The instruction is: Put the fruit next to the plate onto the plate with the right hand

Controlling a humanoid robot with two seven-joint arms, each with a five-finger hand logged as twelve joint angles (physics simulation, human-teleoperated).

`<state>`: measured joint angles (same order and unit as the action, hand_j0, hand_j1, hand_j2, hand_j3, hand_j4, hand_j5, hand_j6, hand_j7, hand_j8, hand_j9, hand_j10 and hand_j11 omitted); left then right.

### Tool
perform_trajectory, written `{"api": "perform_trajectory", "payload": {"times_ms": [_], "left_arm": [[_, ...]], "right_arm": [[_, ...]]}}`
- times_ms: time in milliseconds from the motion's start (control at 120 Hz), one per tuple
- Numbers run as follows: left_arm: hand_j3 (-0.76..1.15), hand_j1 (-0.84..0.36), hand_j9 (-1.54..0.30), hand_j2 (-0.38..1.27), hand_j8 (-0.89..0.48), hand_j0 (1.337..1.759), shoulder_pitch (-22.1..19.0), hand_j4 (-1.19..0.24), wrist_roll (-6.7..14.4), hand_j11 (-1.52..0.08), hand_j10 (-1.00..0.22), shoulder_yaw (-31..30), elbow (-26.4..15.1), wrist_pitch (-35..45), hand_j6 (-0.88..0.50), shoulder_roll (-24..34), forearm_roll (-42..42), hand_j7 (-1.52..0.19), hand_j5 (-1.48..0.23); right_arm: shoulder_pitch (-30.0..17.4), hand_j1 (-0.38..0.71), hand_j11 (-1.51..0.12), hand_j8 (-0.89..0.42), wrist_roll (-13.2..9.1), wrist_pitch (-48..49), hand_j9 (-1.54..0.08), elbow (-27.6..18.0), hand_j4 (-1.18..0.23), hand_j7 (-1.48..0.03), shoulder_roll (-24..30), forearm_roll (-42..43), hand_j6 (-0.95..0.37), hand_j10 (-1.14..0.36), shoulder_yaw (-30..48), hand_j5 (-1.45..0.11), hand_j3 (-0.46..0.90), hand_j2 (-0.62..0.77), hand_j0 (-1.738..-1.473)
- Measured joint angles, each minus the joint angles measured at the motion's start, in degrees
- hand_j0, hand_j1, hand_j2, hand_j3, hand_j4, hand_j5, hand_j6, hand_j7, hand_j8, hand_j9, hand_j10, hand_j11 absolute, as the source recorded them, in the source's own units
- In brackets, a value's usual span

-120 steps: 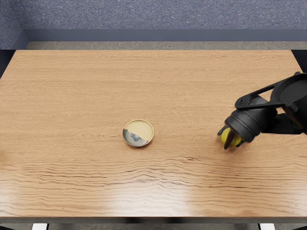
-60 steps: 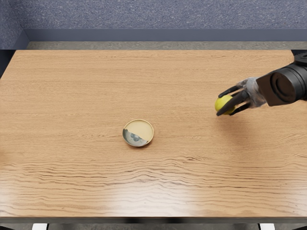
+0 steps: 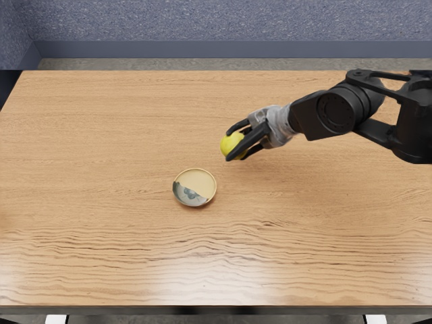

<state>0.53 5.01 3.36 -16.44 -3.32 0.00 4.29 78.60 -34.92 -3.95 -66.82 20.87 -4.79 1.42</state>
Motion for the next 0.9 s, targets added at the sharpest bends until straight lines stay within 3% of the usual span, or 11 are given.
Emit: {"api": "perform_trajectory", "payload": {"times_ms": [308, 767, 800, 900], "left_arm": [[0.00, 0.35, 0.00, 0.00, 0.00, 1.658, 0.0, 0.00, 0.0, 0.00, 0.00, 0.0, 0.0, 0.0, 0.00, 0.0, 0.0, 0.00, 0.00], [0.00, 0.35, 0.00, 0.00, 0.00, 1.658, 0.0, 0.00, 0.0, 0.00, 0.00, 0.0, 0.0, 0.0, 0.00, 0.0, 0.0, 0.00, 0.00], [0.00, 0.35, 0.00, 0.00, 0.00, 1.658, 0.0, 0.00, 0.0, 0.00, 0.00, 0.0, 0.0, 0.0, 0.00, 0.0, 0.0, 0.00, 0.00], [0.00, 0.35, 0.00, 0.00, 0.00, 1.658, 0.0, 0.00, 0.0, 0.00, 0.00, 0.0, 0.0, 0.0, 0.00, 0.0, 0.0, 0.00, 0.00]], "right_arm": [[-1.9, 0.36, -1.24, -0.21, 0.0, 0.0, -1.25, 3.1, -0.83, -1.13, -7.4, 1.2, -0.26, -0.59, 0.4, -1.25, 0.00, 0.28, -1.647], [-2.2, 0.34, -1.22, -0.23, 0.0, 0.0, -1.23, 3.2, -0.85, -1.13, -8.6, 1.3, -0.29, -0.61, 0.9, -1.22, 0.00, 0.26, -1.645], [-2.4, 0.29, -1.09, -0.23, 0.0, -0.1, -1.10, 3.2, -0.83, -1.01, -8.5, 1.4, -0.27, -0.56, 1.2, -1.09, 0.00, 0.22, -1.647], [-2.9, 0.05, -0.68, -0.15, 0.0, -0.3, -0.69, 2.9, -0.53, -0.63, -8.0, 1.9, -0.18, -0.36, 1.8, -0.68, 0.00, 0.13, -1.651]]}}
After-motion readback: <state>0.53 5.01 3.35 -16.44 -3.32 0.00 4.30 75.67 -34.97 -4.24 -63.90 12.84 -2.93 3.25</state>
